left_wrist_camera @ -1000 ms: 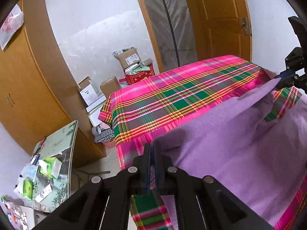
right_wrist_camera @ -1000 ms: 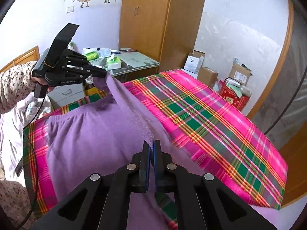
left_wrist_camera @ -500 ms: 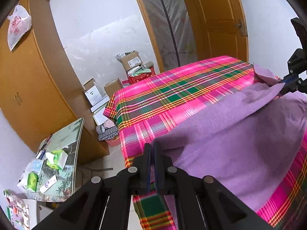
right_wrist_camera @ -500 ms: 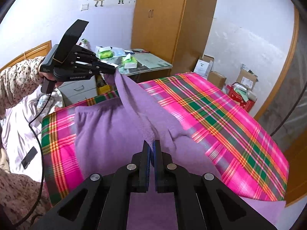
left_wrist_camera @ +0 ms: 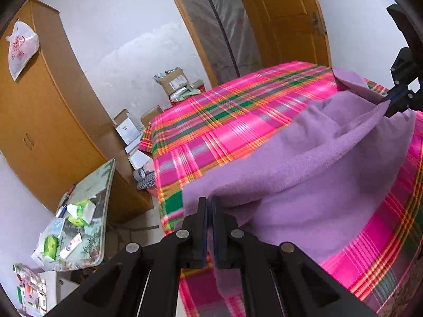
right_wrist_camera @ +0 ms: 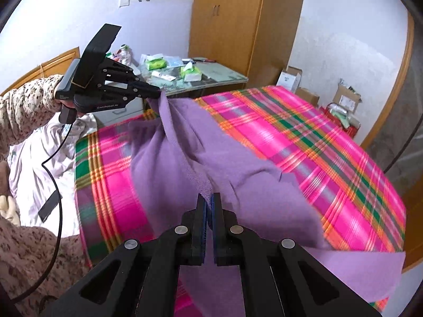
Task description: Fold clothes
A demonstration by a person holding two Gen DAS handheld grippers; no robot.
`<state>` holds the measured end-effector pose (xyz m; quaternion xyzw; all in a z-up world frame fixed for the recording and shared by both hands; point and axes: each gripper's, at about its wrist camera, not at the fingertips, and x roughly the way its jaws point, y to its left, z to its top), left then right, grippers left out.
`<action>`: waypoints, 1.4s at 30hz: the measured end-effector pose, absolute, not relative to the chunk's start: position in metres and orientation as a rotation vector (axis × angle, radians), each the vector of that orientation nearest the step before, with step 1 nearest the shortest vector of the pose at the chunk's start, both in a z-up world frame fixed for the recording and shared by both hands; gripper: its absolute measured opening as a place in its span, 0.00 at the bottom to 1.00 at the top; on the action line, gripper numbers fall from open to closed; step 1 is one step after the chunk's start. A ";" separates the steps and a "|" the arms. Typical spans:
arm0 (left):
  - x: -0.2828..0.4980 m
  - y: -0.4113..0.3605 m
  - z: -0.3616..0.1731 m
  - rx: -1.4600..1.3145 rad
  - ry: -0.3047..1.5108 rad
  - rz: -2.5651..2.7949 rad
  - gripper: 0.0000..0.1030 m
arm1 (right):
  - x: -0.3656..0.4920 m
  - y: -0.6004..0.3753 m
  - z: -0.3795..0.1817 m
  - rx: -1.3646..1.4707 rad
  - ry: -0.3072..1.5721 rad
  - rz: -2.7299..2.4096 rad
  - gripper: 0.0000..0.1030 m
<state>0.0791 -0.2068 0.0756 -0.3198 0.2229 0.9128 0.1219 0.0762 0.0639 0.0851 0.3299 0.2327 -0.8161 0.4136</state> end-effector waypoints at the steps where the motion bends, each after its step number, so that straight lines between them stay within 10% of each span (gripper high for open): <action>1: 0.082 -0.207 0.072 -0.936 0.642 2.663 0.03 | 0.079 0.065 0.081 0.838 0.581 -2.050 0.04; 29: 0.136 -0.212 0.024 -1.053 0.520 2.644 0.06 | 0.117 0.075 0.020 0.944 0.599 -2.036 0.05; 42: 0.127 -0.270 0.058 -1.070 -0.327 2.646 0.16 | 0.123 0.075 0.041 0.920 0.526 -1.962 0.05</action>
